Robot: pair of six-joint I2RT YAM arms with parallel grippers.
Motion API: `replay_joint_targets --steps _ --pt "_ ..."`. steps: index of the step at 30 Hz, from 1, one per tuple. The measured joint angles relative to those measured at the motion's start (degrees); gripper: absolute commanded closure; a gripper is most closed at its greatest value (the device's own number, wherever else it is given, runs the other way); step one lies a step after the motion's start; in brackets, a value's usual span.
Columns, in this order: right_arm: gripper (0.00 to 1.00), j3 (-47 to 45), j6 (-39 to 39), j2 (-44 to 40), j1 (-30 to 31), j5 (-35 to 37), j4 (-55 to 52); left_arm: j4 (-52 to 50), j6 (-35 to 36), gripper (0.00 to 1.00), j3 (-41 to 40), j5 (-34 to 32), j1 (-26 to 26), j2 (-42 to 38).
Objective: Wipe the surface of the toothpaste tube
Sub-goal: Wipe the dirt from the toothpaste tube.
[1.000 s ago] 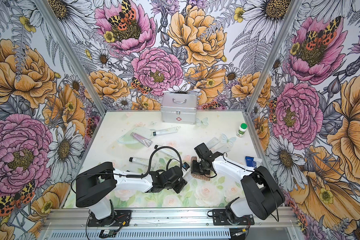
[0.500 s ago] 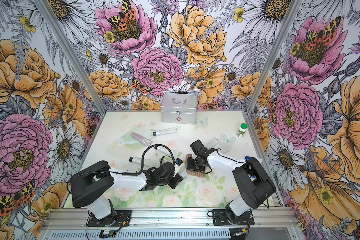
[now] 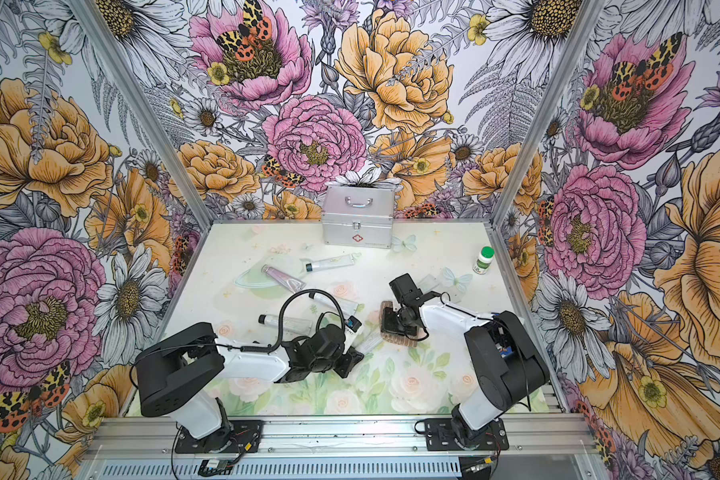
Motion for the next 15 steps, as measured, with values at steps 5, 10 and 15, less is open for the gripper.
replay_joint_targets --steps 5,10,15 --pt "1.0 1.4 0.1 0.8 2.8 0.2 -0.8 -0.1 0.0 0.75 0.0 0.0 -0.2 0.0" --pt "1.0 1.6 0.7 0.8 7.0 0.2 0.0 -0.3 0.0 0.75 0.1 0.0 -0.2 -0.1" --pt "1.0 0.0 1.4 0.1 7.2 0.4 1.9 -0.9 0.0 0.76 0.1 0.0 -0.2 -0.3"
